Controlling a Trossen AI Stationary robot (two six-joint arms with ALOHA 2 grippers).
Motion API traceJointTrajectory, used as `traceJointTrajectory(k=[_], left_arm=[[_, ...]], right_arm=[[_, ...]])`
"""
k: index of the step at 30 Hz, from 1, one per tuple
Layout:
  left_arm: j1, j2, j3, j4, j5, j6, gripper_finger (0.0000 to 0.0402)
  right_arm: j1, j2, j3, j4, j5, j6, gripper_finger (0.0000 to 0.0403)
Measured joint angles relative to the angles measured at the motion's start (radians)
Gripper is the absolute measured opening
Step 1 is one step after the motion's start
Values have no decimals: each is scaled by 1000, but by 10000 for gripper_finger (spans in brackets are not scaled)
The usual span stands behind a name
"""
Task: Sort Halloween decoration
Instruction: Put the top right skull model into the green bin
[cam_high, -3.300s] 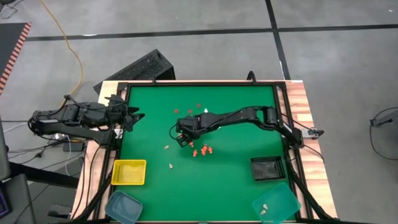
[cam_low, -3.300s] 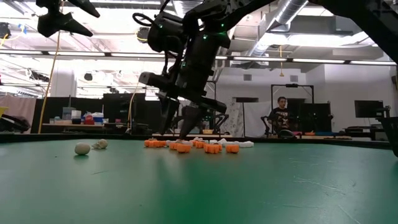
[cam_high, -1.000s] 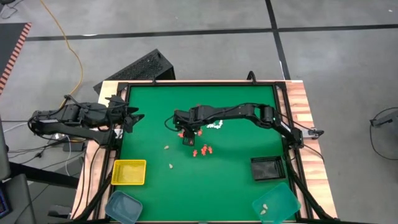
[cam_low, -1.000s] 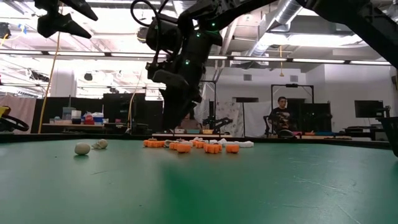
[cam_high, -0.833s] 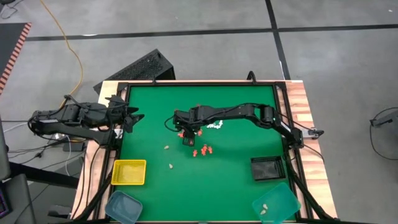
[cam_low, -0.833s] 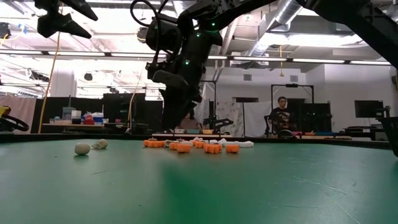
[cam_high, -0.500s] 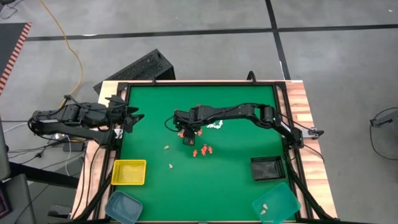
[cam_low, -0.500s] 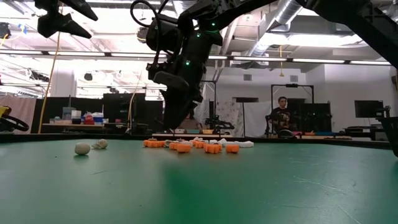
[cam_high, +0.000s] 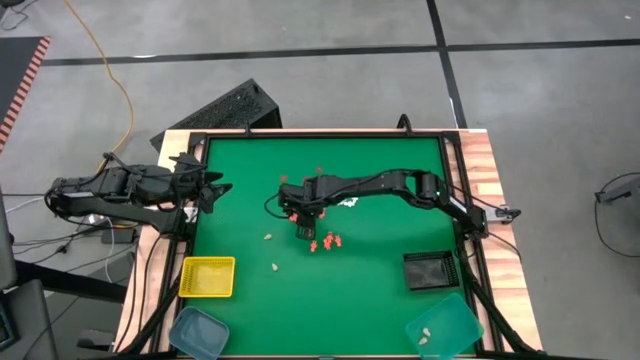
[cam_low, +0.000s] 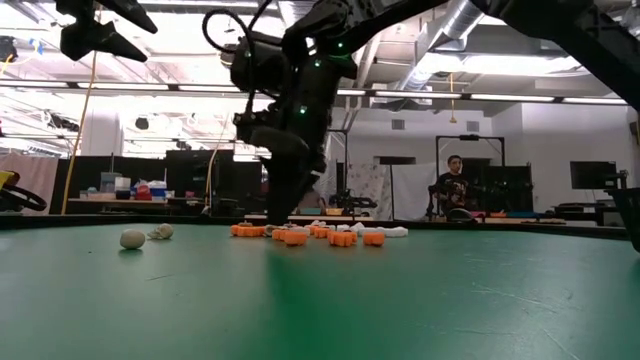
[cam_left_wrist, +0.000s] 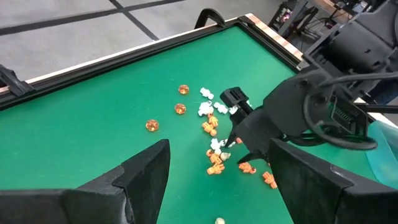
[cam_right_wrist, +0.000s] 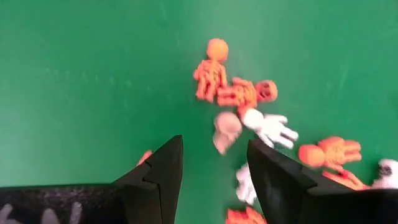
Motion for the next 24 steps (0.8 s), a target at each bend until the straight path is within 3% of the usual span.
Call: traceJointTrajectory(k=[24], left_arm=[[0,0,0,-1,1,-1,261]], right_arm=[[10,52,3,69,-34,-4,195]])
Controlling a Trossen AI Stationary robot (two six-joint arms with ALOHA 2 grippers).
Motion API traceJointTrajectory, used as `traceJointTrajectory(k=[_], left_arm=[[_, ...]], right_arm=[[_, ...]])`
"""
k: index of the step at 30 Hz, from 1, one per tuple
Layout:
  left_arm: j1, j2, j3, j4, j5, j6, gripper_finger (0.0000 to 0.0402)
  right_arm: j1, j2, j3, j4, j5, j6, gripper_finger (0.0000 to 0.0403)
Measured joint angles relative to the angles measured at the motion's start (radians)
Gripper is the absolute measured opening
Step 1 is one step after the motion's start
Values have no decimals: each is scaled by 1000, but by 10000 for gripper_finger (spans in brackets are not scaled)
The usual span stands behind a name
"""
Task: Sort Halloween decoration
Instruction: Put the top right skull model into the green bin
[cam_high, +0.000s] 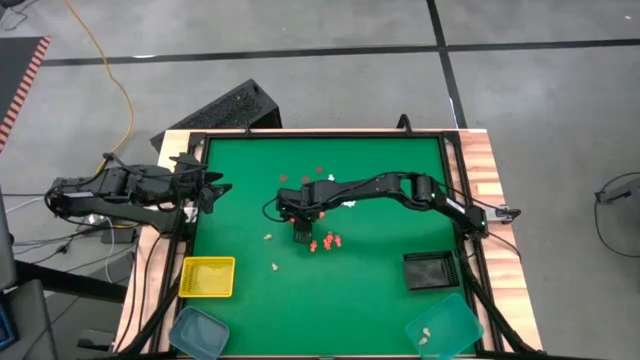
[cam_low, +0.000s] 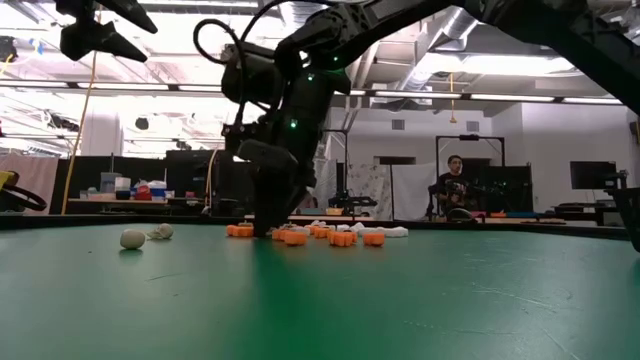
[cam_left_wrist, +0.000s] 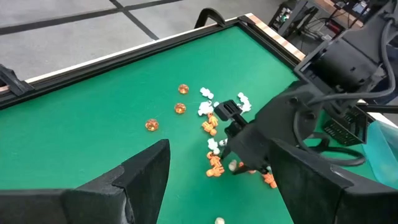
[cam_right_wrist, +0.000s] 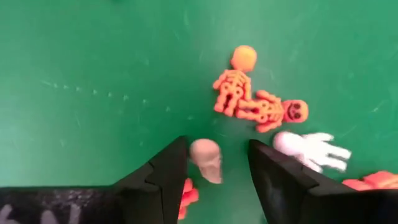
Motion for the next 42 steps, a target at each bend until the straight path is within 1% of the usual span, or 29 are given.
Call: traceJointTrajectory(k=[5,16,22,30,37,42], left_arm=[[0,0,0,0,0,0,261],[0,0,0,-1,-1,-1,261],[0,0,0,-1,-1,-3,261],[0,0,0,-1,0,-7,261],[0,0,0,-1,0,-7,261],[0,0,0,-1,1,-6,261]], right_arm=[[-9,0,0,1,0,1,176],[-8,0,0,-10,1,1,89],[-8,0,0,-24,1,1,54],[-8,4,75,-96,-15,0,44],[-3,4,189,-202,-20,0,43],[20,3,311,-325,-23,0,43]])
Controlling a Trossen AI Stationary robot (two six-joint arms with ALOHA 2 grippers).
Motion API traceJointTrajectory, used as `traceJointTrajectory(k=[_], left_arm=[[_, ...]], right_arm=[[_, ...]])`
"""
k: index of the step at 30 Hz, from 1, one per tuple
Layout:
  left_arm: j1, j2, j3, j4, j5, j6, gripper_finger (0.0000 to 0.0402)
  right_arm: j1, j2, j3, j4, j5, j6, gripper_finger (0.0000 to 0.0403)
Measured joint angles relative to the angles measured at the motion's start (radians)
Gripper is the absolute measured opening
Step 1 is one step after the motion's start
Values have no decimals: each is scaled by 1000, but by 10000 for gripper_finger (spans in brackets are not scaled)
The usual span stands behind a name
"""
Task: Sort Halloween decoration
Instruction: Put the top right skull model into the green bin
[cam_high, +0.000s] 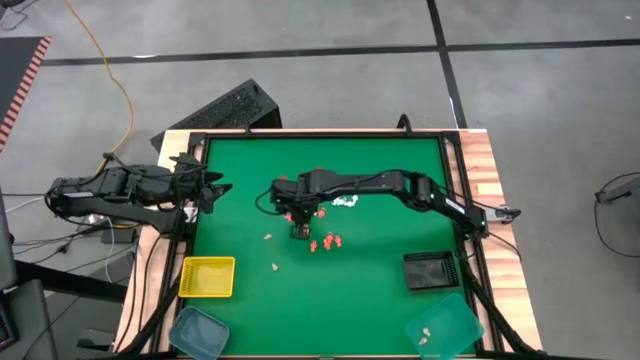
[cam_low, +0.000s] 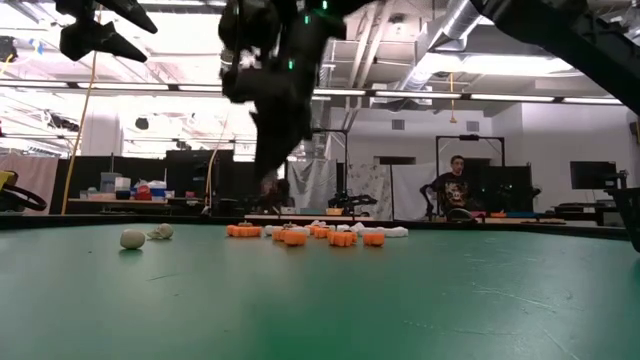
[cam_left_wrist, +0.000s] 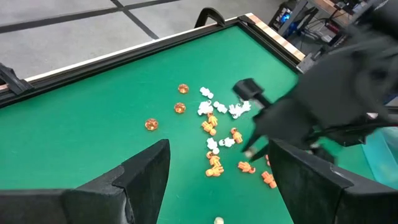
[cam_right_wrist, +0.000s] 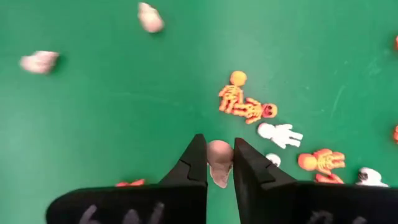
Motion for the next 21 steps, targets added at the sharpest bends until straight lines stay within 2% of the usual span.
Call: traceJointTrajectory(k=[4,21], left_arm=[[0,0,0,0,0,1,261],[0,0,0,1,28,20,261]], right_arm=[[32,-16,87,-100,-2,-4,43],[171,-226,59,-396,5,54,43]])
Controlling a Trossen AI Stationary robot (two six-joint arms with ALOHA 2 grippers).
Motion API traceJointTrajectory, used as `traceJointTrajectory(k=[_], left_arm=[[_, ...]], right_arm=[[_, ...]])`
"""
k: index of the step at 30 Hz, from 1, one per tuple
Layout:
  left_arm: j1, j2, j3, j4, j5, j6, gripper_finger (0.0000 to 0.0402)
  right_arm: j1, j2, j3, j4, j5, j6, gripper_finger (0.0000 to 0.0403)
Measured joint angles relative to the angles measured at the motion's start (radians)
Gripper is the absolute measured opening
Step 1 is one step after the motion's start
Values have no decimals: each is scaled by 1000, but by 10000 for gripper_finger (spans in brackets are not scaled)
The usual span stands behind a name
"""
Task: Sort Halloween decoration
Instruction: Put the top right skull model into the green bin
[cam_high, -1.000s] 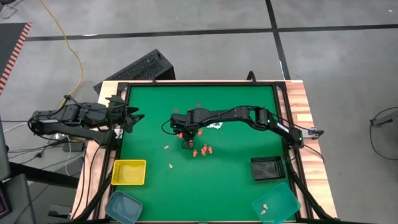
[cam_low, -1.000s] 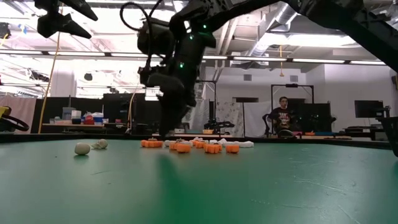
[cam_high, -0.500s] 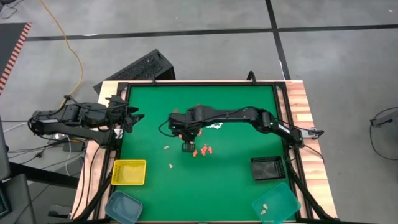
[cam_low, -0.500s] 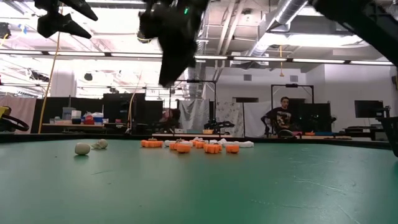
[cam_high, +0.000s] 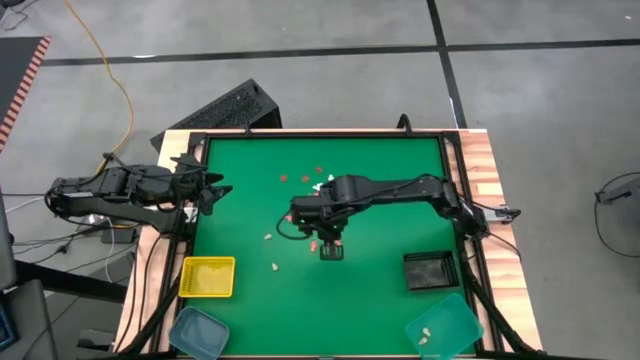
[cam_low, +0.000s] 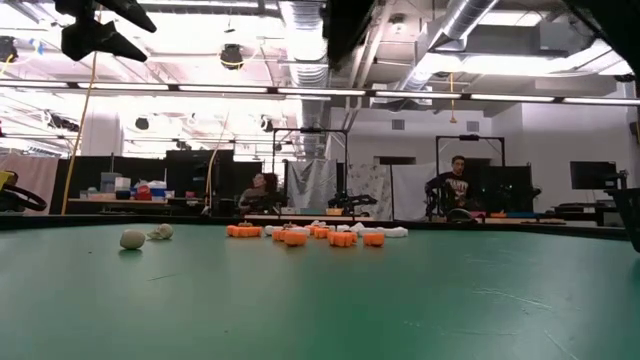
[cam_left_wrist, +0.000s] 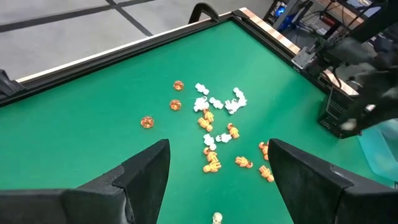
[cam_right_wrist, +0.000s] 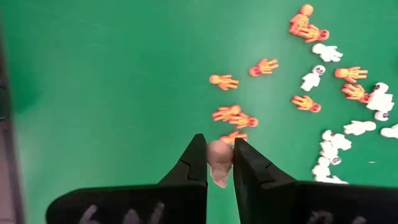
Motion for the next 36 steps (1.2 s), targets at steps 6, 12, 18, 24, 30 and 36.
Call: traceJointTrajectory(k=[6,12,18,24,30,36], left_arm=[[0,0,0,0,1,1,261],[0,0,0,0,10,0,261],[0,0,0,0,16,0,261],[0,0,0,0,-9,-22,261],[0,0,0,0,-11,-48,261],[0,0,0,0,-12,-65,261]], right_arm=[[72,-114,-126,121,31,55,42],[100,-314,-565,511,37,197,42],[141,-583,-936,617,95,436,42],[303,-786,-1145,618,176,771,42],[536,-820,-1216,539,182,1118,42],[755,-760,-1219,562,182,1434,42]])
